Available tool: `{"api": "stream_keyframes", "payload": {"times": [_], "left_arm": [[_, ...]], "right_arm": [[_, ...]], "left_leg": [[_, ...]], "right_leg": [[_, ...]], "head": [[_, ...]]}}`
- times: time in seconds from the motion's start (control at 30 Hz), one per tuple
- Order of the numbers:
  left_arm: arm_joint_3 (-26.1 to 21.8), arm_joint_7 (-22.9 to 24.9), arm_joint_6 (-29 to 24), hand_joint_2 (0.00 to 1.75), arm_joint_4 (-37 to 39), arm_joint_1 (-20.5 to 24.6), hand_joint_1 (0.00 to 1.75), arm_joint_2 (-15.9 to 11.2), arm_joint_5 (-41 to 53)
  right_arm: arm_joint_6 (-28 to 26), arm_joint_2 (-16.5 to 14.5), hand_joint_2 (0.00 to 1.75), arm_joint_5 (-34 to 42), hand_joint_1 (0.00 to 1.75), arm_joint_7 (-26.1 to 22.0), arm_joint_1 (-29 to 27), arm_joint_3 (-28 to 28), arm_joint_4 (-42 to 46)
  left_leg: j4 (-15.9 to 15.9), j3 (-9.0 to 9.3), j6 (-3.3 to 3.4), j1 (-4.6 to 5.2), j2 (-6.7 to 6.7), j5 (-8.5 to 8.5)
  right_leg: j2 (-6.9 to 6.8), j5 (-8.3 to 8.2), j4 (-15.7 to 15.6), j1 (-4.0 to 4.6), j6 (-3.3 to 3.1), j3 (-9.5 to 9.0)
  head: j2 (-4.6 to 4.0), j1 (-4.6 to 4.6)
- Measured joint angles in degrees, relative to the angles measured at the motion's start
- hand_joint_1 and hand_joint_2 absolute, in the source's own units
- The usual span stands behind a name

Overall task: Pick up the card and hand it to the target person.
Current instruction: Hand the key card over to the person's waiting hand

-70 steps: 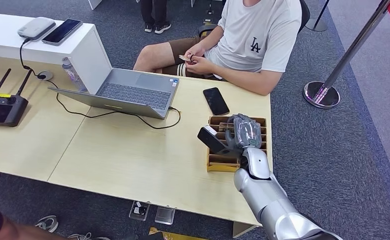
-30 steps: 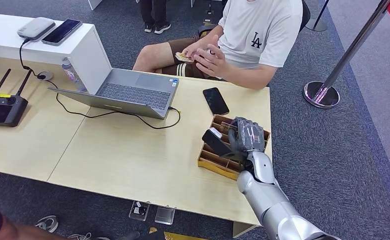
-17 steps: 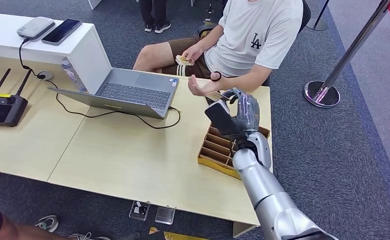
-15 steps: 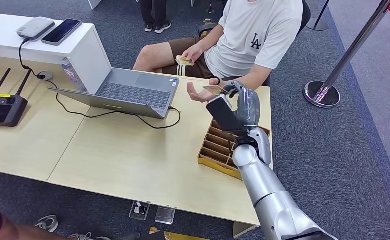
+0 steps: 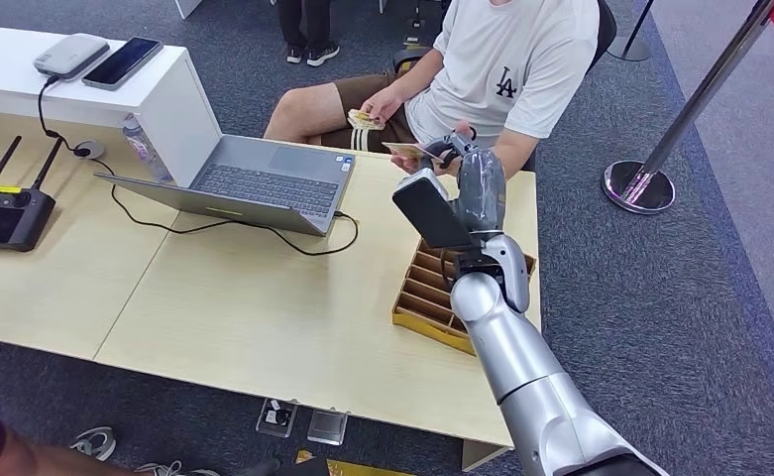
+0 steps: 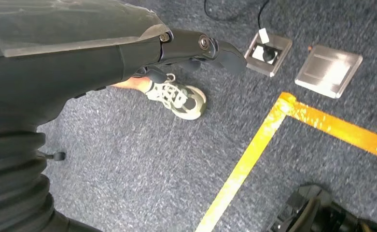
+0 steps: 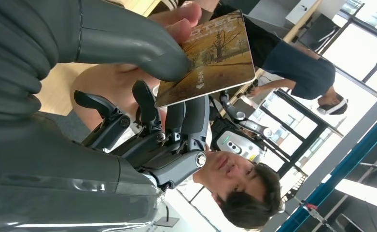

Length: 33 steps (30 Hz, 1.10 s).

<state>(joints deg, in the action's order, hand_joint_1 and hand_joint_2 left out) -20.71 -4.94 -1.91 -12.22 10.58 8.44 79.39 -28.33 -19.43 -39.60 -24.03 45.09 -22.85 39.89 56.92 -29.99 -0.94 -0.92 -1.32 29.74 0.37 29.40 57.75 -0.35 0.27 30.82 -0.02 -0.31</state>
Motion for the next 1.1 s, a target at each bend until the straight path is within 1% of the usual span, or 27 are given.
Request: {"api": "stream_keyframes", "payload": {"times": [0.03,0.1,0.13,0.17,0.2,0.33,0.67,0.8,0.87,1.0,1.1], "left_arm": [[-0.01,0.0,0.25,1.75,0.0,0.0,0.0,0.0,-0.01],[-0.01,0.0,0.49,0.87,0.0,0.03,0.0,0.0,-0.01],[-0.02,0.0,0.5,0.44,0.0,0.05,0.0,0.0,-0.08],[-0.03,-0.01,0.46,0.0,0.0,0.08,0.0,0.0,-0.23],[-0.04,-0.04,0.43,0.0,0.0,0.12,0.0,0.0,-0.44],[-0.08,-0.17,0.36,0.0,0.0,0.28,0.0,0.0,-0.9],[-0.1,0.1,-0.12,0.0,0.0,0.3,0.0,0.0,-0.95],[-0.16,0.34,-1.08,0.0,0.0,0.22,0.0,0.0,-1.5],[-0.35,0.66,-1.9,0.0,0.0,0.02,0.0,0.0,-1.83],[-0.99,0.81,-2.86,0.0,0.0,-0.74,0.0,0.0,-2.43],[-1.5,0.72,-3.34,0.0,0.0,-1.41,0.0,0.0,-3.02]], "right_arm": [[-0.15,0.0,1.75,-0.01,1.08,0.06,0.0,-0.3,-0.13],[-0.31,0.0,1.75,-0.03,0.21,0.36,0.0,-0.8,-0.37],[-0.37,0.0,1.75,-0.03,0.0,0.6,0.0,-1.0,-0.49],[-0.41,0.0,1.75,-0.03,0.0,0.9,0.0,-1.15,-0.62],[-0.44,0.01,1.75,-0.02,0.0,1.23,0.0,-1.32,-0.77],[-0.63,0.05,0.0,0.39,0.0,2.1,-0.01,-1.91,-1.48],[-1.91,0.58,0.0,1.65,0.0,2.53,-0.14,-2.08,-2.19],[-3.83,1.61,0.0,4.3,0.0,1.07,-1.11,-1.76,-1.94],[-5.3,2.85,0.0,6.31,0.0,-0.33,-2.61,-0.8,-1.26],[-9.43,6.53,0.0,9.38,0.0,-2.77,-6.78,2.66,0.55],[-10.56,9.41,0.0,11.56,0.0,-4.73,-10.52,6.35,2.39]], "left_leg": [[0.0,0.0,0.0,0.0,0.0,0.0],[0.0,0.0,0.0,0.0,0.0,0.0],[0.0,0.0,0.0,0.0,0.0,0.0],[0.0,0.0,0.0,0.0,0.0,0.0],[0.0,0.0,0.0,0.0,0.0,0.0],[0.0,0.01,0.0,0.0,0.0,0.0],[0.0,0.01,0.0,0.0,0.0,0.0],[0.0,0.02,0.0,0.0,-0.01,0.0],[0.01,0.02,0.0,0.0,-0.03,0.0],[0.02,0.0,0.01,0.01,-0.03,0.01],[0.03,-0.03,0.01,0.0,-0.05,0.01]], "right_leg": [[0.0,0.0,0.0,0.0,0.0,0.0],[0.0,0.0,0.0,0.0,0.0,0.0],[0.0,0.0,0.0,0.0,0.0,0.0],[0.0,0.0,0.0,0.0,0.0,0.0],[0.0,0.0,0.0,0.0,0.0,0.0],[0.0,0.0,0.0,0.0,0.0,0.0],[0.0,0.0,-0.01,0.0,0.0,0.02],[-0.01,0.0,-0.02,0.0,0.0,0.02],[-0.03,0.0,-0.03,0.0,0.0,0.01],[-0.04,0.0,-0.08,-0.01,0.0,0.0],[-0.06,0.0,-0.1,-0.01,0.0,0.01]], "head": [[0.0,-0.01],[0.0,0.0],[0.0,0.0],[0.0,0.0],[0.0,0.0],[0.0,0.01],[0.0,0.01],[0.0,0.0],[0.0,0.0],[0.0,0.01],[0.0,0.01]]}}
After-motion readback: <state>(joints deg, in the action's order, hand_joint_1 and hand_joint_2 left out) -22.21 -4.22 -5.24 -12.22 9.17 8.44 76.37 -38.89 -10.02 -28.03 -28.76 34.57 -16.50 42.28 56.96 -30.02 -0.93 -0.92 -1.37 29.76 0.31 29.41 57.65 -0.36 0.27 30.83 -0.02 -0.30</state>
